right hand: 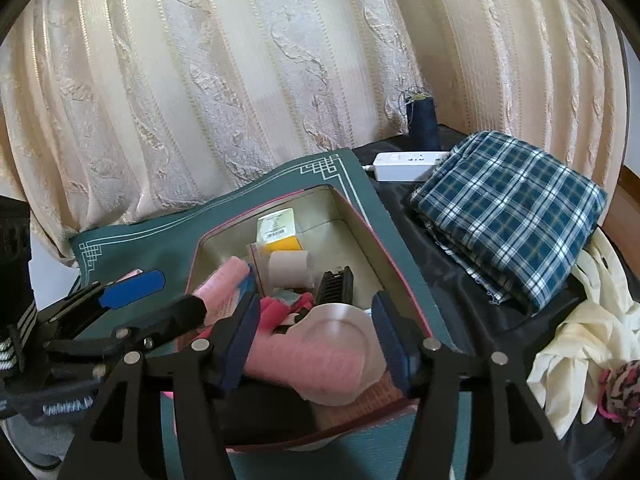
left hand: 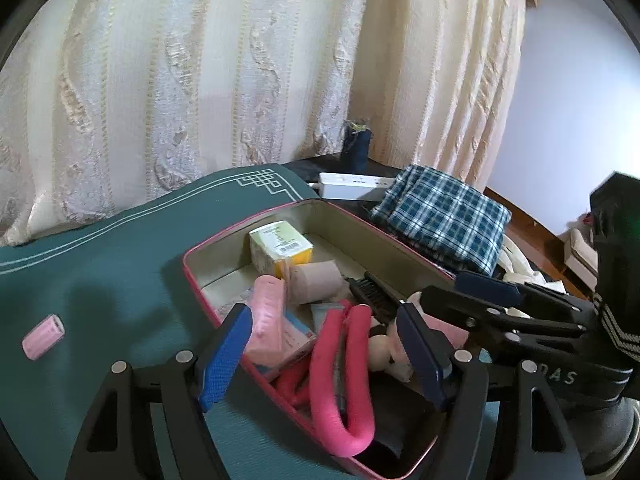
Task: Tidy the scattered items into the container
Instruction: 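Move the left tool to the last pink roller and grasp it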
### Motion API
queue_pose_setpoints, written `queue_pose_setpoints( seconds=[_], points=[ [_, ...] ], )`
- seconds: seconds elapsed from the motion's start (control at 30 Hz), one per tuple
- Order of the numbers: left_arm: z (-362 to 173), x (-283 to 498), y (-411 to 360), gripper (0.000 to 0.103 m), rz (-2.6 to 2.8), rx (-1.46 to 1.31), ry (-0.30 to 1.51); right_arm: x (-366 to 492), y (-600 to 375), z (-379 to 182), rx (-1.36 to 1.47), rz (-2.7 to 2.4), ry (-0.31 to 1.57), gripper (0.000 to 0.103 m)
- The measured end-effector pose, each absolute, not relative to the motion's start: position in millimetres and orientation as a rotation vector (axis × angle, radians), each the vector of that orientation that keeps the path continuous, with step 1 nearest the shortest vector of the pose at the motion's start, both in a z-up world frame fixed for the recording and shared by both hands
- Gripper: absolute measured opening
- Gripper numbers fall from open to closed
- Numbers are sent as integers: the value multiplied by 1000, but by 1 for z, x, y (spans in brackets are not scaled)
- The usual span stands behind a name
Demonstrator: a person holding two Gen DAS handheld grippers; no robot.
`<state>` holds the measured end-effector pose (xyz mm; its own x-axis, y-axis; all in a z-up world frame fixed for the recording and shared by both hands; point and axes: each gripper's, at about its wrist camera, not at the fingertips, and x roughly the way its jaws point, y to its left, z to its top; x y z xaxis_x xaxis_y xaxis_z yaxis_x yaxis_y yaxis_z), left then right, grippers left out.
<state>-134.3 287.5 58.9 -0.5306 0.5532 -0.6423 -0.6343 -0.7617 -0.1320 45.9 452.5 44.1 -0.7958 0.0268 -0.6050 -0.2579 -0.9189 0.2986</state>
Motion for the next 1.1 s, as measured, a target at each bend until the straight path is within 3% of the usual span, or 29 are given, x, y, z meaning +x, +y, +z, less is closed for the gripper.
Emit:
queue_pose_setpoints(
  seconds=[0.53, 0.93, 1.1],
  points=[
    [46, -187, 159, 76, 2596, -1009, 64, 37, 408, 51, -943, 2887, 550, 74],
    [19, -224, 78, 76, 2747, -1093, 91, 32, 346, 63, -948, 3047, 457, 77],
    [8, -245, 66, 76, 2740, -1086, 183, 23, 320, 54, -1010, 3098, 386, 79]
  ],
)
